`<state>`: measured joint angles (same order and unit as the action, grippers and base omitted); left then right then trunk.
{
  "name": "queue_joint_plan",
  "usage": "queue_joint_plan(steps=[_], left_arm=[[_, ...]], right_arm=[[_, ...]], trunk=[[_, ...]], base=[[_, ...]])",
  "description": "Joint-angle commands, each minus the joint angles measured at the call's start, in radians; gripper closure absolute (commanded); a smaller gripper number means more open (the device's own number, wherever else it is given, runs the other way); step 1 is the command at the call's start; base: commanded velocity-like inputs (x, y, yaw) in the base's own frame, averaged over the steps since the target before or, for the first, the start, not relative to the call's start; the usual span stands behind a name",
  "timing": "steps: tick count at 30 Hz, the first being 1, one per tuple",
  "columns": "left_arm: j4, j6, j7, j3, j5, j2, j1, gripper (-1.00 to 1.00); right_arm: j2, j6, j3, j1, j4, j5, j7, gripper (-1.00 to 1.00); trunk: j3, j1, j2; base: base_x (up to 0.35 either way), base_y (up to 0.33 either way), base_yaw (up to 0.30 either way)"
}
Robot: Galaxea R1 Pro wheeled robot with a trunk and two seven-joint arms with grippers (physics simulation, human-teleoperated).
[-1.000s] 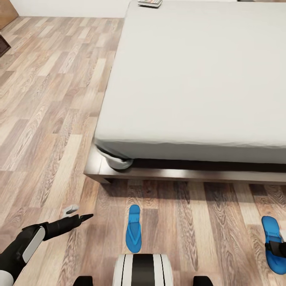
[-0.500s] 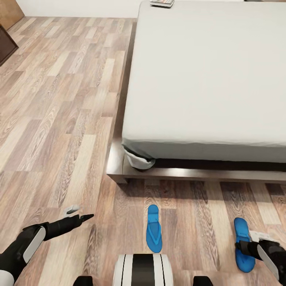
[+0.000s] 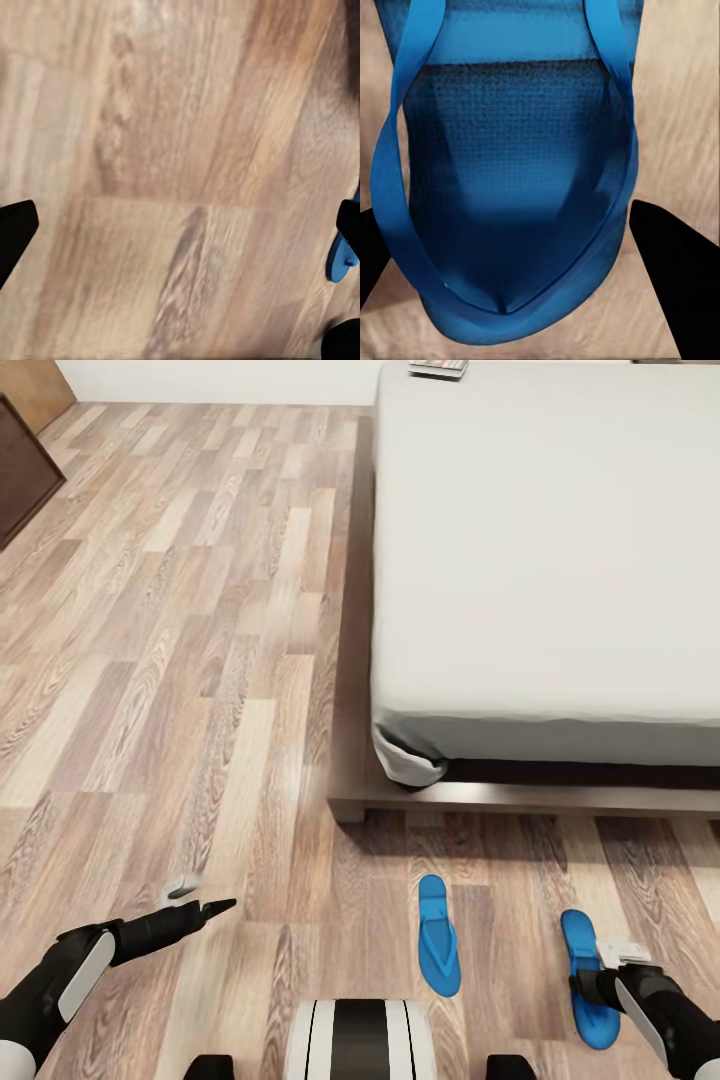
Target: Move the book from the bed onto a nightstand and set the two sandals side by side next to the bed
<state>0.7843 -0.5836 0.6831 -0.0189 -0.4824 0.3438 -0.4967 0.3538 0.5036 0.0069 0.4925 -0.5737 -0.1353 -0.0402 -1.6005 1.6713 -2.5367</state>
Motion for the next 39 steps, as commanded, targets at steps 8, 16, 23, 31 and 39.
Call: queue_joint_plan(steps=[8, 16, 23, 31, 39], left_arm=[[0.0, -0.007, 0.001, -0.002, -0.005, 0.0, 0.0, -1.0], [0.0, -0.007, 0.0, -0.003, -0.005, 0.0, 0.0, -1.0], [0.0, -0.006, 0.0, -0.003, -0.005, 0.0, 0.0, -1.0], [0.0, -0.005, 0.0, -0.003, -0.005, 0.0, 0.0, -1.0], [-0.001, -0.003, -0.005, -0.003, -0.005, 0.0, 0.0, -1.0]], right_arm=[[0.001, 0.004, 0.001, 0.0, -0.032, -0.005, 0.003, 1.0], [0.002, 0.003, 0.001, 0.0, -0.035, 0.0, 0.003, 1.0], [0.002, 0.001, 0.0, 0.0, -0.035, 0.0, 0.003, 1.0], [0.002, -0.006, -0.001, 0.0, -0.03, 0.0, 0.002, 1.0], [0.002, -0.008, -0.001, 0.0, -0.028, 0.0, 0.002, 1.0]], trunk=[[-0.001, 0.0, 0.0], [-0.001, 0.0, 0.0], [-0.001, 0.0, 0.0], [-0.001, 0.0, 0.0], [-0.001, 0.0, 0.0]], base=[[0.028, 0.32, 0.0], [0.175, 0.297, 0.0], [0.231, 0.261, 0.0], [0.073, 0.093, 0.0], [0.001, 0.042, 0.0]])
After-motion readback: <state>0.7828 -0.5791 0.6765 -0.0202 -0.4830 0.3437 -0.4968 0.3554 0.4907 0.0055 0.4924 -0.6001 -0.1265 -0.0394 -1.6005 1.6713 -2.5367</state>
